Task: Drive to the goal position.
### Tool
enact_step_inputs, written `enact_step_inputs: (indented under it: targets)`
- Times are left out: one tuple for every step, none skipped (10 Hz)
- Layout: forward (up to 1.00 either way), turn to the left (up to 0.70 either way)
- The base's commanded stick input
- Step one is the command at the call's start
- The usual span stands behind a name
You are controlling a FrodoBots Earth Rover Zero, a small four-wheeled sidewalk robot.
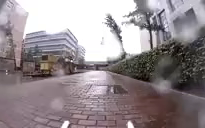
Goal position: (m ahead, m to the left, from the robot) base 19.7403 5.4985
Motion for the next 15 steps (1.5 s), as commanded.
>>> enact_step_inputs:
  targets:
    - [0.7,0.0]
    - [0.7,0.0]
    - [0.7,0.0]
    - [0.7,0.0]
    - [0.7,0.0]
    - [0.7,0.0]
    - [0.7,0.0]
    - [0.7,0.0]
    - [0.7,0.0]
    - [0.7,0.0]
    - [0.7,0.0]
    - [0.7,0.0]
    - [0.7,0.0]
    - [0.7,0.0]
    - [0.7,0.0]
